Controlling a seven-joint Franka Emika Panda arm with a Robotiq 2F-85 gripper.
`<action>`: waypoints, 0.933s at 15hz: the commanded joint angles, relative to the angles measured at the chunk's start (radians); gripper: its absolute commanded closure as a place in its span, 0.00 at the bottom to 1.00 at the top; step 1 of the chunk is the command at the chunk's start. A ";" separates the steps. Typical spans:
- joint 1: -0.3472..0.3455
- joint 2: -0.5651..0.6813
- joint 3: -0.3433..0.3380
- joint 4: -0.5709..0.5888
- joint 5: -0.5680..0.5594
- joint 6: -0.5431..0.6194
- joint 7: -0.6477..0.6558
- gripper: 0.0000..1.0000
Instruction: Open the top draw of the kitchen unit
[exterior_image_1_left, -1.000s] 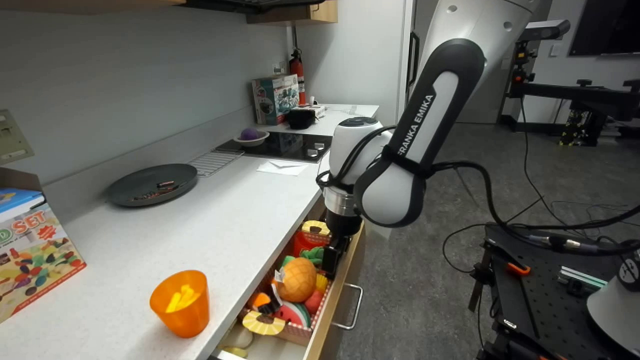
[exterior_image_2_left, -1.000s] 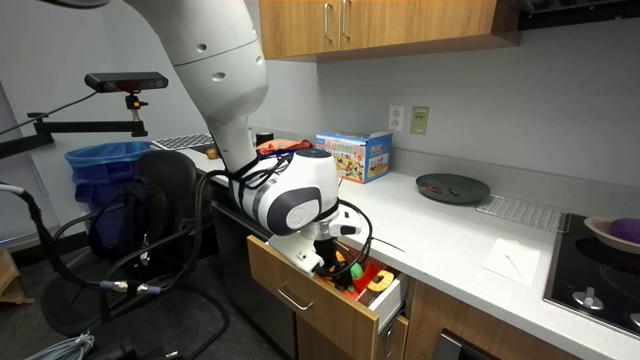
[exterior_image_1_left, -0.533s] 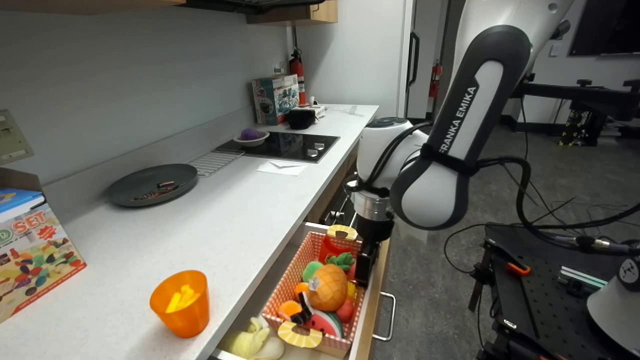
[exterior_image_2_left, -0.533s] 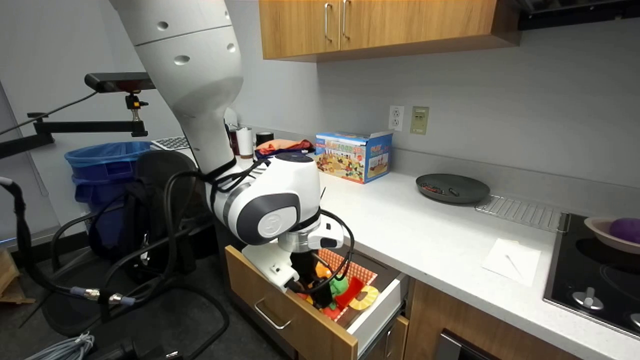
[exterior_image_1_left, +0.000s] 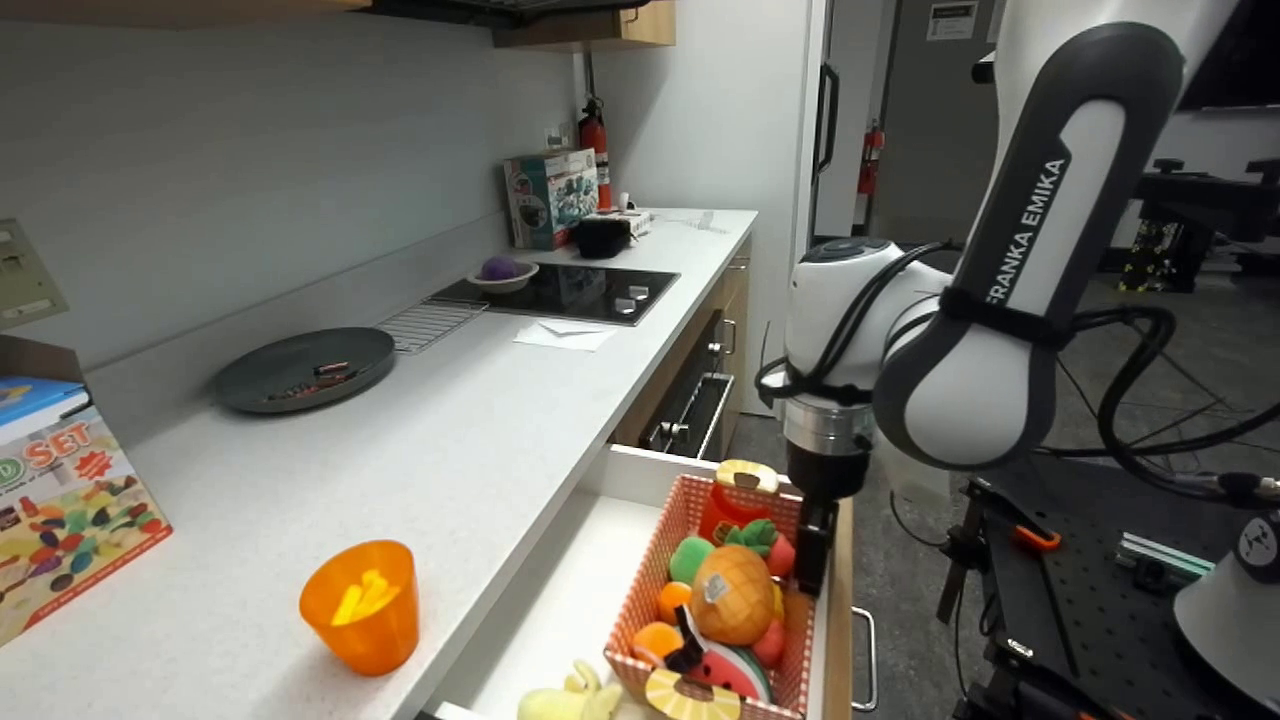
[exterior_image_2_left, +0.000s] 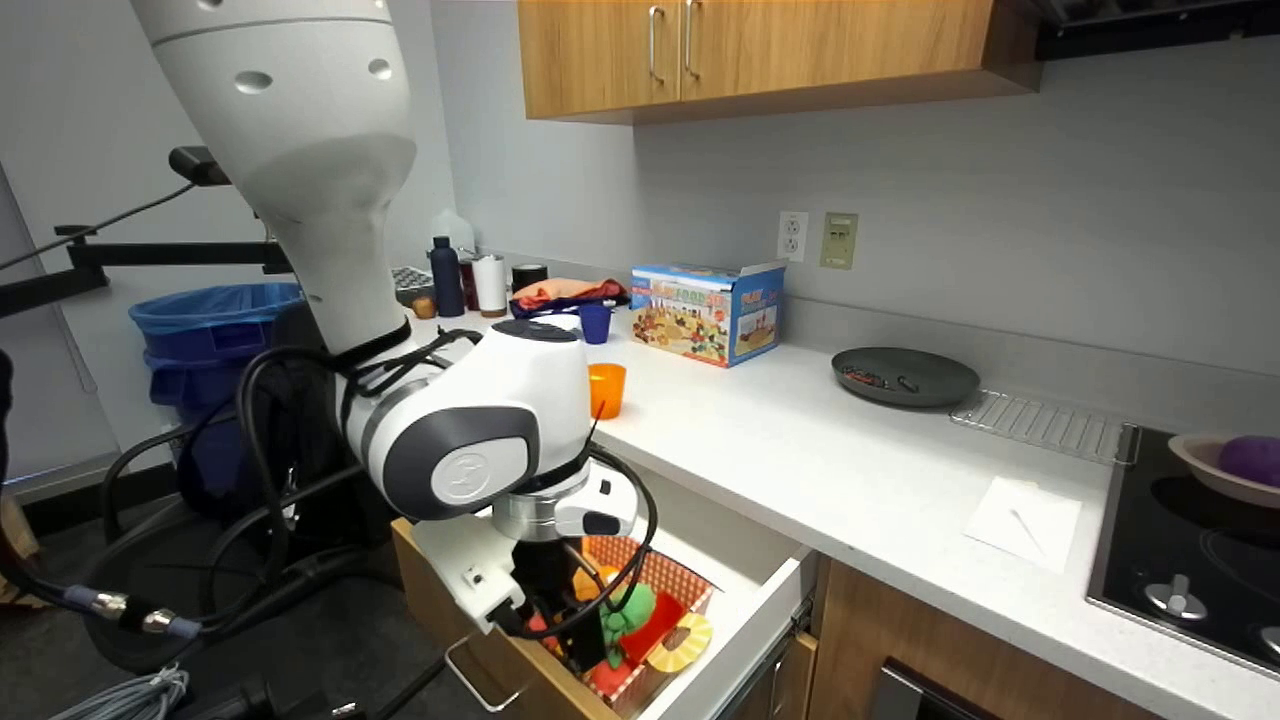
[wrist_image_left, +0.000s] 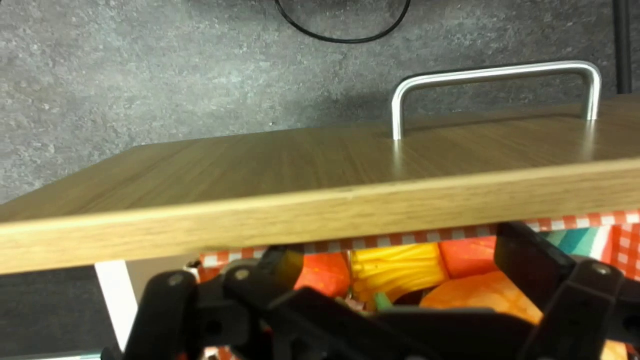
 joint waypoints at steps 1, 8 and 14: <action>-0.035 0.032 0.052 -0.024 0.059 -0.023 0.010 0.00; -0.022 0.058 0.080 -0.035 0.115 -0.013 0.056 0.00; 0.194 0.019 -0.135 -0.032 -0.152 -0.027 0.317 0.00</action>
